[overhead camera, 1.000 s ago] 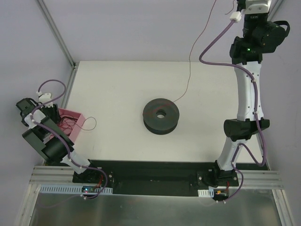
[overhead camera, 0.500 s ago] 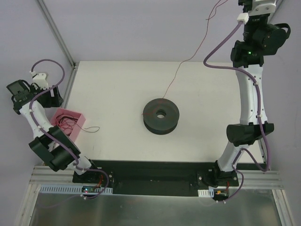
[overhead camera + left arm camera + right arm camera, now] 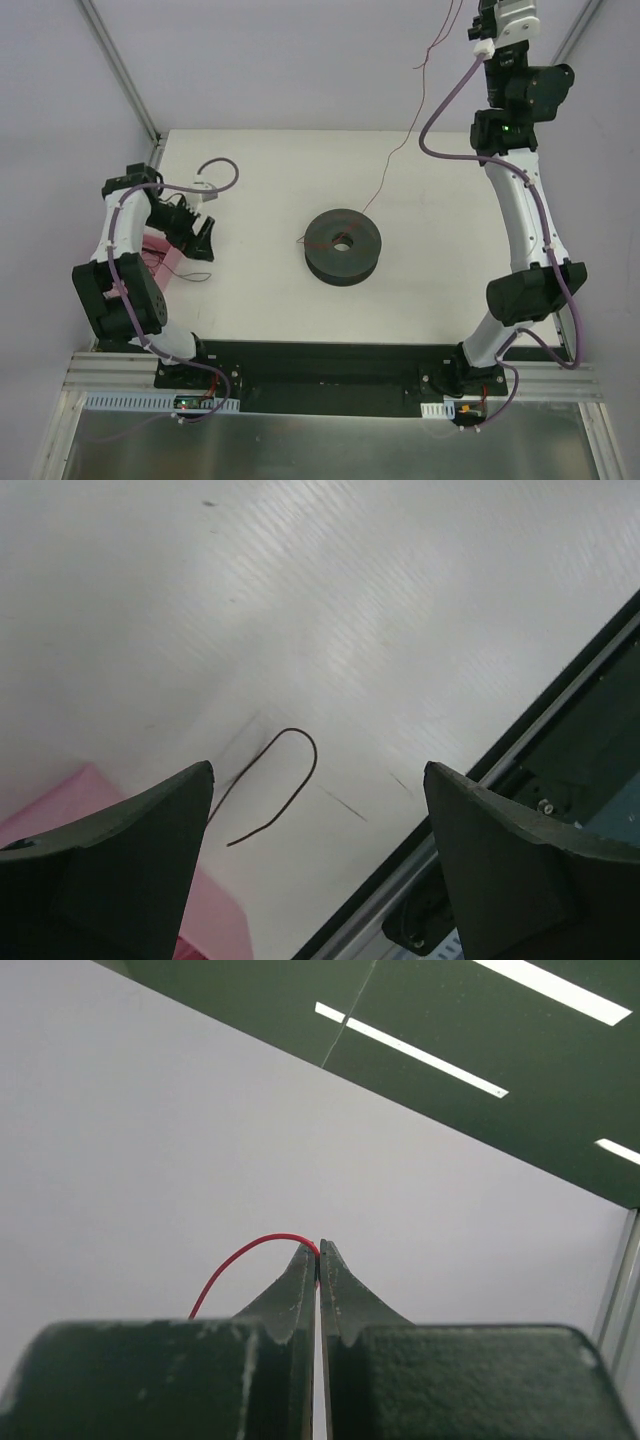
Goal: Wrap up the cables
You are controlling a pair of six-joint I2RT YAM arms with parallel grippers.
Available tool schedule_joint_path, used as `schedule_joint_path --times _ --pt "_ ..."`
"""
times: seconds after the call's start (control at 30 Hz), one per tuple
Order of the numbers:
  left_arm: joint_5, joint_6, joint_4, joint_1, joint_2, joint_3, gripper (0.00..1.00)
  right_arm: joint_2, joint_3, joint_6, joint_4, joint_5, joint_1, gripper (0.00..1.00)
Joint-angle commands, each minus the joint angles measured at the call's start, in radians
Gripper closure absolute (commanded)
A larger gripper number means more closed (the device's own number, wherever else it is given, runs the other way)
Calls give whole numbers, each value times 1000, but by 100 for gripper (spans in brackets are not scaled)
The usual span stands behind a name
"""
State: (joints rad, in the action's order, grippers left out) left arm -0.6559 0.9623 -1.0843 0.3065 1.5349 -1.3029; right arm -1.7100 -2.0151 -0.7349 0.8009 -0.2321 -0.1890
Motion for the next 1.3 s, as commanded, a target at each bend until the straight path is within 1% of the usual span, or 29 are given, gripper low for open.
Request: schedule_joint_path --times 0.0,0.1,0.23,0.43,0.5,0.53,0.63,0.67,0.73,0.8,0.83,0.87,0.97,1.07,1.1,1.13,1.17,1.2,1.27 --pt "97 50 -37 -87 27 71 16 84 21 32 63 -19 -12 100" --pt "168 47 23 -139 54 120 21 90 27 34 52 -23 -21 100" --pt "245 38 66 -165 90 152 24 101 35 26 38 -26 -27 100" --pt "380 98 110 -195 67 231 31 110 46 19 29 -26 -33 100" --pt "398 111 126 -193 48 252 36 112 46 17 29 -24 -33 100" --pt "401 116 129 -195 39 257 43 110 46 17 27 -23 -35 100" --pt "392 133 129 -195 13 261 61 113 50 11 26 -27 -38 100" --pt "400 136 132 -195 8 264 65 113 50 8 26 -29 -41 100" --pt "424 144 135 -195 2 271 79 112 49 6 26 -30 -41 99" --pt "430 150 133 -195 -18 274 90 109 47 2 27 -32 -43 99" --pt "432 150 132 -193 -33 274 99 107 46 2 29 -32 -41 99" --pt "430 133 136 -193 -45 261 100 105 44 2 29 -32 -41 100" --pt "395 90 89 -188 -82 202 100 101 39 2 31 -33 -44 100" --pt "369 102 28 -188 -130 178 99 99 39 2 32 -39 -47 100" --pt "374 110 11 -190 -137 191 66 99 38 2 35 -41 -50 100" --pt "374 124 -9 -191 -140 203 46 96 38 2 35 -41 -49 99" --pt "381 131 -20 -191 -139 220 36 96 38 2 35 -41 -49 99" --pt "387 136 -17 -191 -142 252 33 93 38 0 35 -41 -50 100" --pt "392 121 7 -191 -139 296 32 93 41 2 35 -41 -50 100"
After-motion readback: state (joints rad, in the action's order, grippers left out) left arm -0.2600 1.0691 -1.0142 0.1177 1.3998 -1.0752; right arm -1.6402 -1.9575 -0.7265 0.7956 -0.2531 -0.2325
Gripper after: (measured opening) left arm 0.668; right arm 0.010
